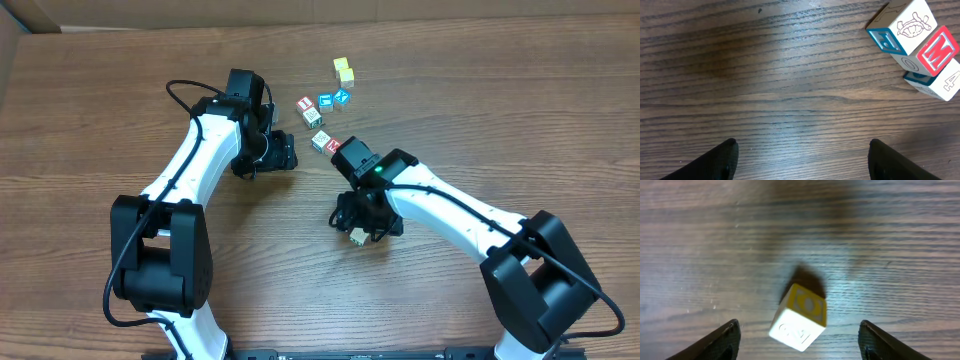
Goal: Flip 4 blocks
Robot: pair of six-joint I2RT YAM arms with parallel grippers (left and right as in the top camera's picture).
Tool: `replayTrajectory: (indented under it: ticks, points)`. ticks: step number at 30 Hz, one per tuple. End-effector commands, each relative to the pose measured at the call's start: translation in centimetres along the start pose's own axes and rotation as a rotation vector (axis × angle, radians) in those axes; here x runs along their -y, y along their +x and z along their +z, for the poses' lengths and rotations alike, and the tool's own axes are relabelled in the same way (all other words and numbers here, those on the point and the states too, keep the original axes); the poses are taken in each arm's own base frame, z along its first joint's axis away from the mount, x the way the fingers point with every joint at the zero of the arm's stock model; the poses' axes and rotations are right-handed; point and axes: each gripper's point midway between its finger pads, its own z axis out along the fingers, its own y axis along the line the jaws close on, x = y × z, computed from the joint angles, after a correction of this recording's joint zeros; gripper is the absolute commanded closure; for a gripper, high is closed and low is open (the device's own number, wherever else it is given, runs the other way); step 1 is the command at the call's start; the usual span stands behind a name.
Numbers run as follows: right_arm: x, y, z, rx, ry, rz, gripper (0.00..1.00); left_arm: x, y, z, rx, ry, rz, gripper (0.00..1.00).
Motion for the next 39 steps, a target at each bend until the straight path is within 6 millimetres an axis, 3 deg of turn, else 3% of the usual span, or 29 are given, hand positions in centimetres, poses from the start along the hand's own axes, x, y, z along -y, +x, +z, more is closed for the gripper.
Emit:
replayTrajectory:
  ticks: [1,6,10,19,29,39]
  points:
    - [-0.7,0.3,-0.1,0.006,-0.009,-0.182,0.24,-0.1,-0.2,0.1,0.002,-0.009,-0.002,0.24]
    - [-0.5,0.1,0.0,0.02,0.014,-0.436,0.25,-0.1,-0.2,0.1,0.001,-0.009,-0.002,0.24]
    - [-0.5,0.1,0.0,0.022,0.014,-0.548,0.33,-0.1,-0.2,0.1,0.001,-0.009,-0.002,0.24]
    - [-1.2,1.0,0.4,0.019,0.016,-0.609,0.36,-0.1,-0.2,0.1,0.001,-0.009,-0.002,0.23]
    - [0.4,0.7,3.1,0.082,0.09,-0.626,0.34,-0.1,-0.2,0.1,0.001,-0.01,-0.003,0.23]
    - [-0.4,-0.4,2.4,0.12,0.067,-0.554,0.58,-0.1,-0.2,0.1,0.003,-0.009,-0.002,0.22]
